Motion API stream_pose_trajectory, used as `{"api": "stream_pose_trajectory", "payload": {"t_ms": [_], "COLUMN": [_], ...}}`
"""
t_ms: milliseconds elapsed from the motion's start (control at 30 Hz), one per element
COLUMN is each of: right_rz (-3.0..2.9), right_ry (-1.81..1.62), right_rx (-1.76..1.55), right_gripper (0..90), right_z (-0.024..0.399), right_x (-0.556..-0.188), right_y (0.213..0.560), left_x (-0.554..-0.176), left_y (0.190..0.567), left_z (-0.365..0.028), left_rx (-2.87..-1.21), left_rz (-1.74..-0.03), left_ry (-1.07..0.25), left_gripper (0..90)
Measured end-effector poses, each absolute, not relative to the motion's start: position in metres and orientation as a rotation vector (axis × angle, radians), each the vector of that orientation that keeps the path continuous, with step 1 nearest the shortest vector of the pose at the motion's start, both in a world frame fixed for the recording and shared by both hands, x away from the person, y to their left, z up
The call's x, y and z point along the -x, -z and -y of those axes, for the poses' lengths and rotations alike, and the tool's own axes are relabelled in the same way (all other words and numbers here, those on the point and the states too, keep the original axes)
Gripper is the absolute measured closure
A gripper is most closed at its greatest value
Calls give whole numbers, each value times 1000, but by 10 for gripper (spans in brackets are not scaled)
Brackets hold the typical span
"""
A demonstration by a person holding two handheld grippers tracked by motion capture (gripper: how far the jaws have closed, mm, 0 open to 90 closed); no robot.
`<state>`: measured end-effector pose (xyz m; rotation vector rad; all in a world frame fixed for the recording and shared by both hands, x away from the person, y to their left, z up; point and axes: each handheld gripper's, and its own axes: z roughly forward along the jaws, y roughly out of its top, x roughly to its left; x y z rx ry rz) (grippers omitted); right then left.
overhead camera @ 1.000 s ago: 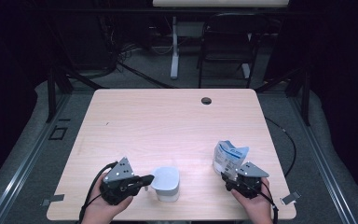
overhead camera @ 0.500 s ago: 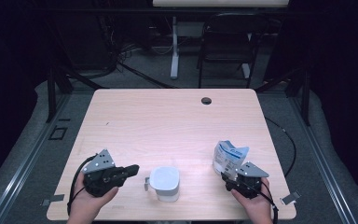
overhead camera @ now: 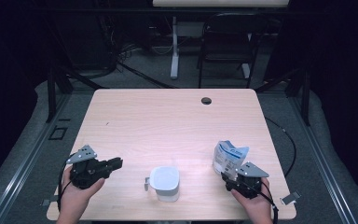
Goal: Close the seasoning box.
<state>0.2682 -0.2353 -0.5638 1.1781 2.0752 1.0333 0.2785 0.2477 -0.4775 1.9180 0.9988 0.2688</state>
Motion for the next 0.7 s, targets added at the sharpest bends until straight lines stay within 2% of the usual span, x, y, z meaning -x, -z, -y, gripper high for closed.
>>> {"api": "stream_pose_trajectory", "payload": {"t_ms": [267,567,700], "right_rz": [-2076,-2082,-2086], "right_ry": [-1031,-1019,-1016], "right_rx": [-1176,-1173,-1169], "right_gripper": [396,397,396], "right_z": [235,235,234], "right_x": [-268,-268,-268], "right_y": [564,564,564], "left_x": [-288,-298,-301], "left_y": [497,525,537], "left_z": [-260,-276,-283], "left_rx": [-1887,-1854,-1853], "left_rz": [-1086,-1192,-1240], "left_ry": [-272,-318,-323], "left_gripper": [721,545,522]}}
